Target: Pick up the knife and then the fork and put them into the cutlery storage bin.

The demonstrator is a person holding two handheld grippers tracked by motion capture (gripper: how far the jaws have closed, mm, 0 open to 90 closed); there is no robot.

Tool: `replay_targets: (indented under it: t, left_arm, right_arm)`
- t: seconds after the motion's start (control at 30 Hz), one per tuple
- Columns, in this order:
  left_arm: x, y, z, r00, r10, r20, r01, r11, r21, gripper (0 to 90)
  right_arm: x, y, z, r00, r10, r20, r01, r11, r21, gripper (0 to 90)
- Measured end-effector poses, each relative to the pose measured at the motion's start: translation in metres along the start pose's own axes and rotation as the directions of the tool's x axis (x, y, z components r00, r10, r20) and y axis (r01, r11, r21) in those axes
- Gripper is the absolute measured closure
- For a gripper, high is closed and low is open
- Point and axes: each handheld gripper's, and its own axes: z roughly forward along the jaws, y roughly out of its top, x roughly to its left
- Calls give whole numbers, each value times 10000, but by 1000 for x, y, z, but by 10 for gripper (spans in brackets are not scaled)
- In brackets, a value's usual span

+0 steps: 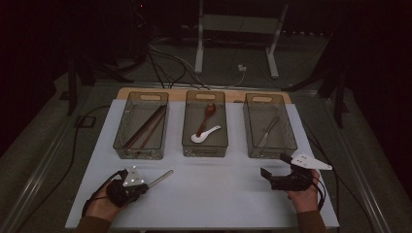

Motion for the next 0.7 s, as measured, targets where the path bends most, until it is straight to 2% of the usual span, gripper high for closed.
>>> replay_targets:
  t: [0.17,0.2,0.27,0.3,0.5,0.6,0.7]
  left_arm:
    - [4,1,-1,9984,-516,250,528,9974,-489,870]
    - [4,3,-2,9977,-548,399,571,9967,-578,870]
    - [3,7,-3,9974,-608,374,636,9949,-788,870]
    - [4,9,-4,9968,-598,523,642,9942,-862,871]
    - [-1,22,-5,9979,-448,462,498,9925,-1116,870]
    - [-2,26,-5,9968,-448,668,535,9894,-1348,871]
    - [-5,32,-5,9971,-316,697,413,9891,-1414,871]
  right_arm:
    - [0,0,1,10000,43,19,-43,10000,6,0]
    - [0,0,1,10000,39,21,-39,10000,10,0]
    - [0,0,1,10000,40,20,-40,10000,7,0]
    - [0,0,1,10000,36,21,-36,10000,9,0]
    - [0,0,0,10000,36,16,-36,10000,-12,0]
    - [-1,0,-1,10000,55,12,-55,10000,-39,0]
    - [-1,0,-1,10000,48,12,-48,10000,-35,0]
